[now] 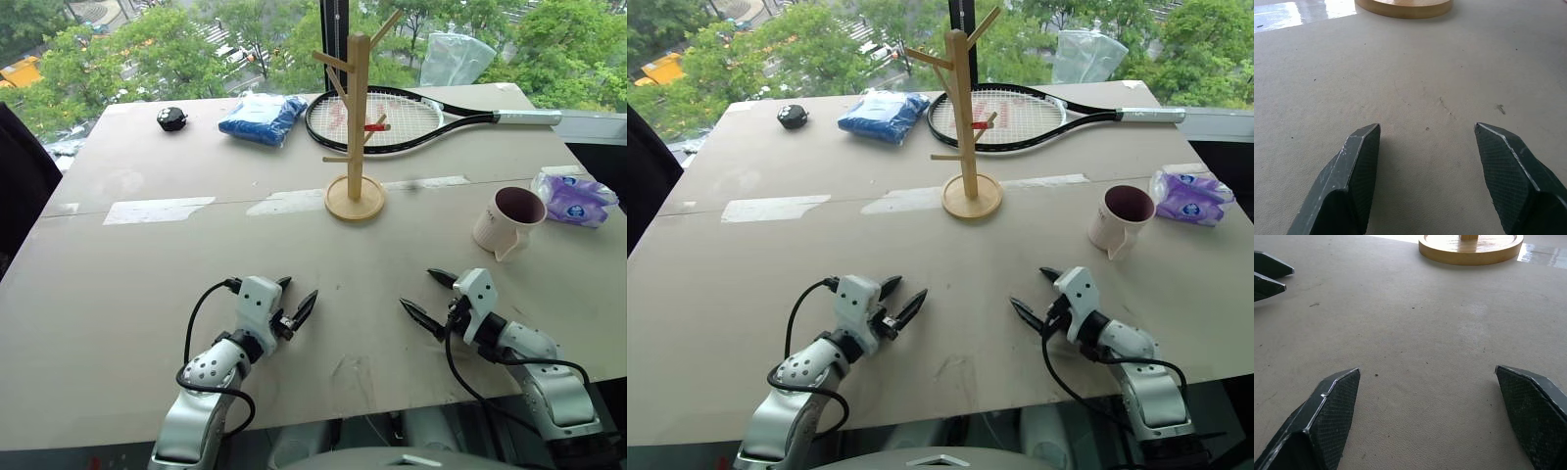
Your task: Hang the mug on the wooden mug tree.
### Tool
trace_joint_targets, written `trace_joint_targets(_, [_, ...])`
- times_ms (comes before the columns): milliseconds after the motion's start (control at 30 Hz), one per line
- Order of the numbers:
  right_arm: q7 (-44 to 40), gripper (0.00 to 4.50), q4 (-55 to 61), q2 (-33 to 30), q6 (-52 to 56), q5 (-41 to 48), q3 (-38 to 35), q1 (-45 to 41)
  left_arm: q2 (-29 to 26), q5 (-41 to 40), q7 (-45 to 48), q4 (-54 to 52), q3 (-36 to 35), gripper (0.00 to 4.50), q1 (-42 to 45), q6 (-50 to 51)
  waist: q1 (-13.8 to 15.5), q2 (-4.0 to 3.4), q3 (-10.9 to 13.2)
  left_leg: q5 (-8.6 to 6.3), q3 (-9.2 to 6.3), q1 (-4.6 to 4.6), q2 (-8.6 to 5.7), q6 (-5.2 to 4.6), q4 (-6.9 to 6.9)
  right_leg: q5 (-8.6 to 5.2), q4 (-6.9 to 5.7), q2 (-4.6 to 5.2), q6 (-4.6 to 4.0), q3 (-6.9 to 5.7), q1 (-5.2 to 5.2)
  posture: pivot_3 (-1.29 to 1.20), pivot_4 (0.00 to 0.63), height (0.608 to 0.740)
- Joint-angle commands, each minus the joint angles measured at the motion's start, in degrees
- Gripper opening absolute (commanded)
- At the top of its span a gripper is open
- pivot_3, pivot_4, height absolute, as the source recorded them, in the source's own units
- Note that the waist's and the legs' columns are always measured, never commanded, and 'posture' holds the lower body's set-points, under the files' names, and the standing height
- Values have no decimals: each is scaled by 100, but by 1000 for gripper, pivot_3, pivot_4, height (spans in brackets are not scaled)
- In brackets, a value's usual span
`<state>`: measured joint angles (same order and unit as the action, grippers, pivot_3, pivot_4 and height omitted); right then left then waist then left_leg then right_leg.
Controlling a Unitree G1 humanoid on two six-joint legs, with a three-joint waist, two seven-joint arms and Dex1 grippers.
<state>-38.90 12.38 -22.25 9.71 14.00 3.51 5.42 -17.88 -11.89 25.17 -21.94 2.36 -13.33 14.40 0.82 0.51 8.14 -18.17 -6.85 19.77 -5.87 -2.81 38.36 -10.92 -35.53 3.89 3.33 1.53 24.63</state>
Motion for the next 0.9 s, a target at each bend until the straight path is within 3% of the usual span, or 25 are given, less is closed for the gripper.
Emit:
trace_joint_targets(33, [-19,4461,52,-19,-76,14,18,27,-47,-32,114,-160,57,3140,-20,-122,0,0,0,0,0,0,0,0,0,0,0,0,0,0,0,0,150,740])
trace_joint_targets(900, [538,4461,404,161,-205,-31,-154,498,-235,-112,693,115,160,3140,443,-140,12,0,0,0,-3,1,0,0,0,0,0,0,0,-3,0,0,150,740])
